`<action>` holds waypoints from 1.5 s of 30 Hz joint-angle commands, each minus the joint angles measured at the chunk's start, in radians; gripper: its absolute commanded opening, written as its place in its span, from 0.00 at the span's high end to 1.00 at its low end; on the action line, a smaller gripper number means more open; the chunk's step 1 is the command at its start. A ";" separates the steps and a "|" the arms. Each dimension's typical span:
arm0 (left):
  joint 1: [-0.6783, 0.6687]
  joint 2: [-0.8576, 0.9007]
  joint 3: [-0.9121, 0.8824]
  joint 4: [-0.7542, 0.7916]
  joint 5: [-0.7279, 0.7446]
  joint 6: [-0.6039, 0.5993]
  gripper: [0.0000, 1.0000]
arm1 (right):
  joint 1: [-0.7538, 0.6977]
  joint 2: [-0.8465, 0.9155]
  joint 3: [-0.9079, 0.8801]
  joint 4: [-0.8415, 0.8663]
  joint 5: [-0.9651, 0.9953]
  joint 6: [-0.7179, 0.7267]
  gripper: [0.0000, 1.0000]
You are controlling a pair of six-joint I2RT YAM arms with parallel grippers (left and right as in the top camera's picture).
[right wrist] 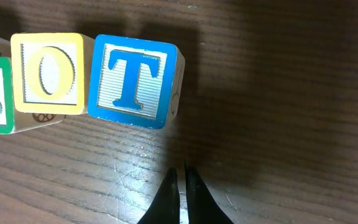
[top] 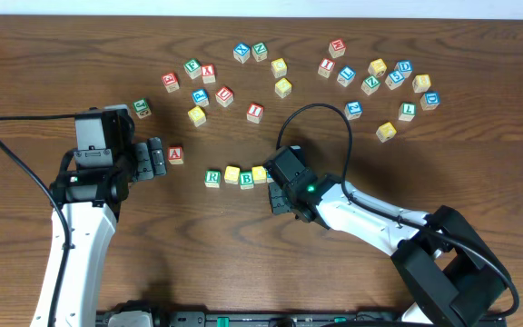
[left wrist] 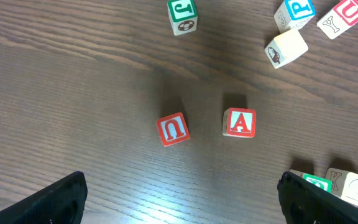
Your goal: Spell out ROBOT
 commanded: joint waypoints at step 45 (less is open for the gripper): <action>0.003 0.000 0.029 -0.002 -0.002 0.005 0.04 | -0.056 0.007 0.007 0.011 0.282 -0.021 0.99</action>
